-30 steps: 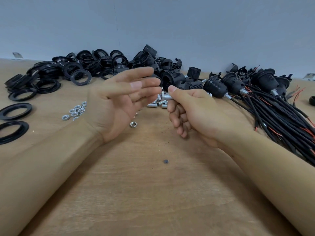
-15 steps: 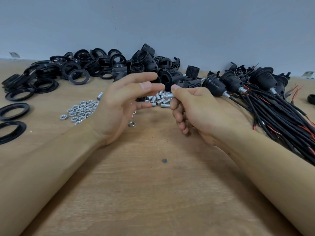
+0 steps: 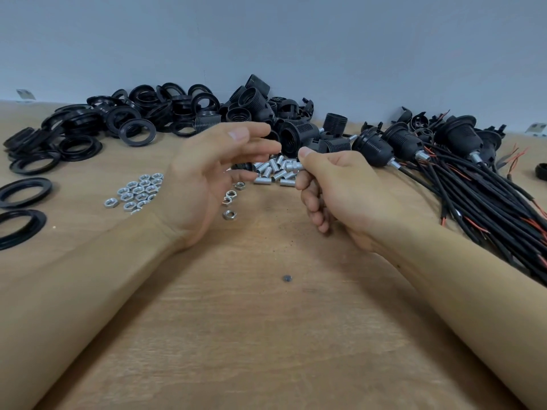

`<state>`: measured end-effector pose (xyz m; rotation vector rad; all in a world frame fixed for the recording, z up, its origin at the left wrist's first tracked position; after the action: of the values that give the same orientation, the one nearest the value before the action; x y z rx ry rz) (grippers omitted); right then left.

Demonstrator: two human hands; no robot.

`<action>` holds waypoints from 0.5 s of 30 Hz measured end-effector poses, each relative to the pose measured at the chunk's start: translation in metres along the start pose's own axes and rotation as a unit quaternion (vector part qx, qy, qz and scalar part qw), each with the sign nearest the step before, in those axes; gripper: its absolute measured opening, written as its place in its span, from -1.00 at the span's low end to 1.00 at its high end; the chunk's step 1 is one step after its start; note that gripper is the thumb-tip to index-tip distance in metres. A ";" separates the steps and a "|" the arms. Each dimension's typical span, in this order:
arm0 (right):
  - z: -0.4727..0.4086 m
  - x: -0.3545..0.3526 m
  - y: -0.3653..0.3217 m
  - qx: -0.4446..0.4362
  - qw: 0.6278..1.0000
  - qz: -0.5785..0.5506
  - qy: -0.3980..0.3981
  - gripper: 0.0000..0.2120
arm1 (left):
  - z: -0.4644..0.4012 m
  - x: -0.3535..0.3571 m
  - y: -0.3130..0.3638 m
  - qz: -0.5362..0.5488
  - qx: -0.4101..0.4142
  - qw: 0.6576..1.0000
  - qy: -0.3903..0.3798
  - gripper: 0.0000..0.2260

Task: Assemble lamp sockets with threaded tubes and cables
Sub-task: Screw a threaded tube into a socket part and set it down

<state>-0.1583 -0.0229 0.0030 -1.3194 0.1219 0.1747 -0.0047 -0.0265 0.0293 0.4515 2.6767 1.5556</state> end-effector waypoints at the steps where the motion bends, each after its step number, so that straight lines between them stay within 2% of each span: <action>1: 0.000 0.001 0.000 0.001 1.000 0.000 -0.001 -0.56 | 0.000 0.001 -0.003 -0.016 -0.006 1.000 -0.004 -0.65; 5: 0.000 0.000 0.001 0.005 1.000 0.004 0.002 -0.56 | 0.002 0.007 -0.004 -0.047 0.000 0.998 -0.039 -0.62; 7: 0.000 -0.002 0.001 0.005 1.000 0.002 0.006 -0.56 | 0.003 0.011 -0.002 -0.020 -0.002 0.998 -0.063 -0.65; 10: 0.001 -0.005 0.000 0.004 1.000 -0.003 0.015 -0.56 | 0.002 0.005 0.000 0.043 -0.006 0.999 -0.027 -0.71; 11: 0.001 -0.007 -0.001 0.004 1.000 -0.005 0.021 -0.56 | 0.000 -0.003 0.002 0.020 0.009 1.000 0.009 -0.75; 13: 0.000 -0.013 -0.001 0.007 0.999 -0.015 0.041 -0.56 | -0.002 -0.019 0.009 -0.137 0.064 0.986 0.063 -0.85; 15: 0.000 -0.022 -0.002 0.004 0.997 -0.037 0.071 -0.58 | -0.002 -0.021 0.016 -0.333 0.110 0.935 0.050 -0.86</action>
<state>-0.1798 -0.0252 0.0091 -1.3263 0.1935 0.0168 0.0191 -0.0265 0.0412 -0.5099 2.6505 1.1027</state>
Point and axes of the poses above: each hand's wrist, its own z-axis away from the middle knuckle, its own x-axis out of the palm, y = z × x, the point moved 9 cm from there along -z, towards the middle knuckle, and after that the axes turned 13 degrees about x, right-handed, at the moved point
